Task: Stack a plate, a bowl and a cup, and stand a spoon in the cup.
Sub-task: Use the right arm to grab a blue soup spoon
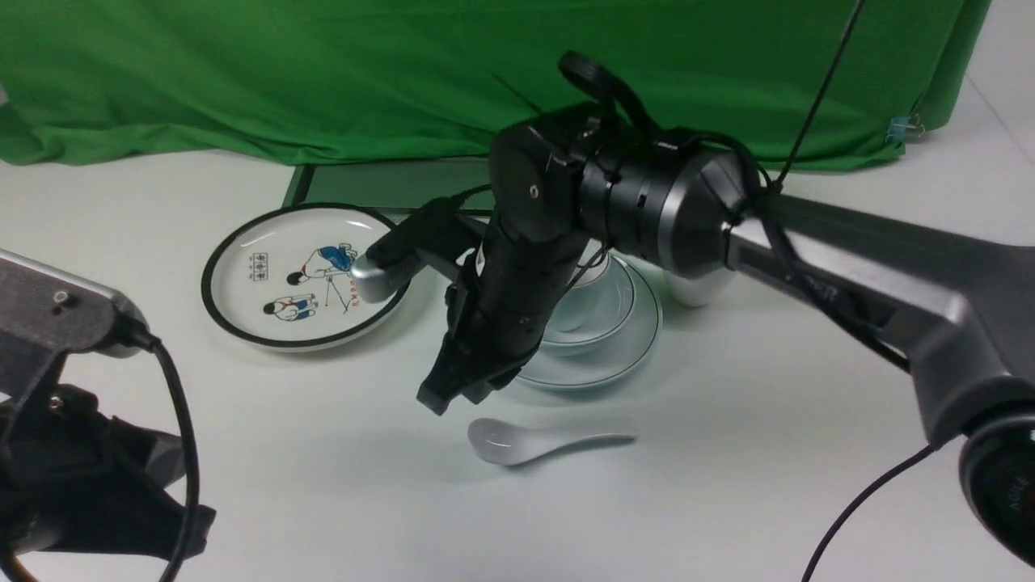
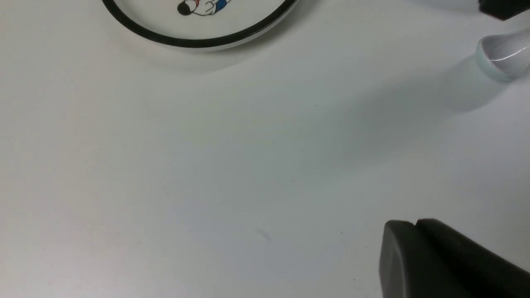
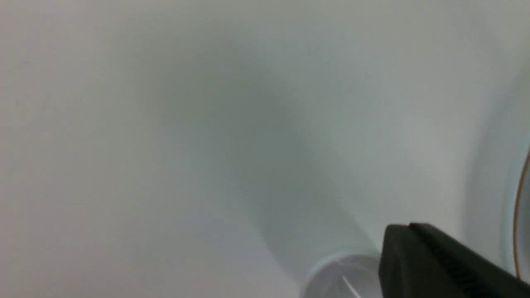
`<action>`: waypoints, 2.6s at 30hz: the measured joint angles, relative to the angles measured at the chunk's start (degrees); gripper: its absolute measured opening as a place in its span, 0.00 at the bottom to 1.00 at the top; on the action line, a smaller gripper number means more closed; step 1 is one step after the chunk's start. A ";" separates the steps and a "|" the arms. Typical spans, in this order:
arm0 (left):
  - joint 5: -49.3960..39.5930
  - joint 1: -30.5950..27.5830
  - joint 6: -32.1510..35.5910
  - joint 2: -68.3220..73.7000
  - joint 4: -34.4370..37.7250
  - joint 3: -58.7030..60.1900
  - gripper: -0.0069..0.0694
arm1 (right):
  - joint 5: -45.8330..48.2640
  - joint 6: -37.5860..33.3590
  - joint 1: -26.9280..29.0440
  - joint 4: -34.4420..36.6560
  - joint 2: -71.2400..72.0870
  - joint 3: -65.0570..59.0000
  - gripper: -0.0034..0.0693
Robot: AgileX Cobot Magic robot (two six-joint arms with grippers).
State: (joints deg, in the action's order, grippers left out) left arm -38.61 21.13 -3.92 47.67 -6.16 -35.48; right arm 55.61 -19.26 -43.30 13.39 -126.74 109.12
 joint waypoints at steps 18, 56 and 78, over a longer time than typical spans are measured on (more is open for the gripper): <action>-1.62 0.00 0.00 0.00 0.59 0.00 0.04 | 10.31 4.45 0.16 -0.71 -2.30 -0.50 0.12; -0.93 0.00 0.00 0.00 2.02 0.00 0.04 | -8.77 -0.16 2.63 11.24 4.87 -20.28 0.06; -1.53 0.00 0.00 0.00 1.76 0.00 0.04 | 4.62 11.91 7.87 -1.85 13.39 -22.50 0.64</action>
State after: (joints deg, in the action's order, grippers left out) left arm -40.14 21.13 -3.92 47.67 -4.40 -35.48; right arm 60.23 -7.36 -35.43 11.54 -113.35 86.63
